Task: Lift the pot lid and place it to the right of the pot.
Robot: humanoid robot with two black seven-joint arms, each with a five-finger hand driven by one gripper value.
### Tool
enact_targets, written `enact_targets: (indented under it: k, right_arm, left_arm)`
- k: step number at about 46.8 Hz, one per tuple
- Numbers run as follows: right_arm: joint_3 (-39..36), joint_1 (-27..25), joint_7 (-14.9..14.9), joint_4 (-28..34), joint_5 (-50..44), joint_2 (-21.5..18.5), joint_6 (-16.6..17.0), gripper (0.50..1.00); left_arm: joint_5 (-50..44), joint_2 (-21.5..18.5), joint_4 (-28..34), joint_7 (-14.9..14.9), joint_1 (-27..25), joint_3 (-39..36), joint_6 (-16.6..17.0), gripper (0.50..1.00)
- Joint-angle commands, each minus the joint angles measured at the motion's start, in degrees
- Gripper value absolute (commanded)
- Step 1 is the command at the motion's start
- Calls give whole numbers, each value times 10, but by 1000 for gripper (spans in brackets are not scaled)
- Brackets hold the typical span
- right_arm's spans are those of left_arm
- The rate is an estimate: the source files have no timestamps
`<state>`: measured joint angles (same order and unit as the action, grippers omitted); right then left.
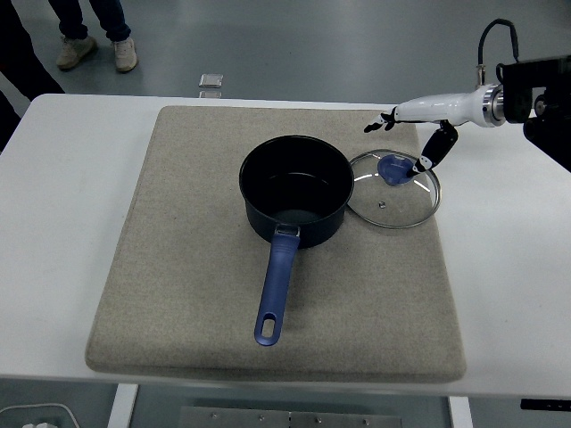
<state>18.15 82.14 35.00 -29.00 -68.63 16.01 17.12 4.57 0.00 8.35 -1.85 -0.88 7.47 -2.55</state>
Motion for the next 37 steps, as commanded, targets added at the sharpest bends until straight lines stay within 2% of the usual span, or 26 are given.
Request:
enact_targets:
  k: [1,7,11,18,22,31,37]
  right_arm:
    - [1,13,0,0,-1,5,-1,917]
    - [-3,40,0,0,7,9,-9,917]
    - [-34,47,0,0,68,8,-24,915]
    - [-64,46,0,1,237,6,-119,915]
    - [-66,48,0,1,358,6,-153,915]
    - [-66,50,0,9,658,8,-162,915]
    - [-65,47,-55,13,805,5,-163,917]
  left_arm:
    - [0,0,0,0,0,0,0,1000]
    - [0,0,0,0,0,0,0,1000]
    - [0,0,0,0,0,0,0,1000]
    - [0,0,0,0,0,0,0,1000]
    - [0,0,0,0,0,0,0,1000]
    - [0,0,0,0,0,0,0,1000]
    - [0,0,0,0,0,0,0,1000]
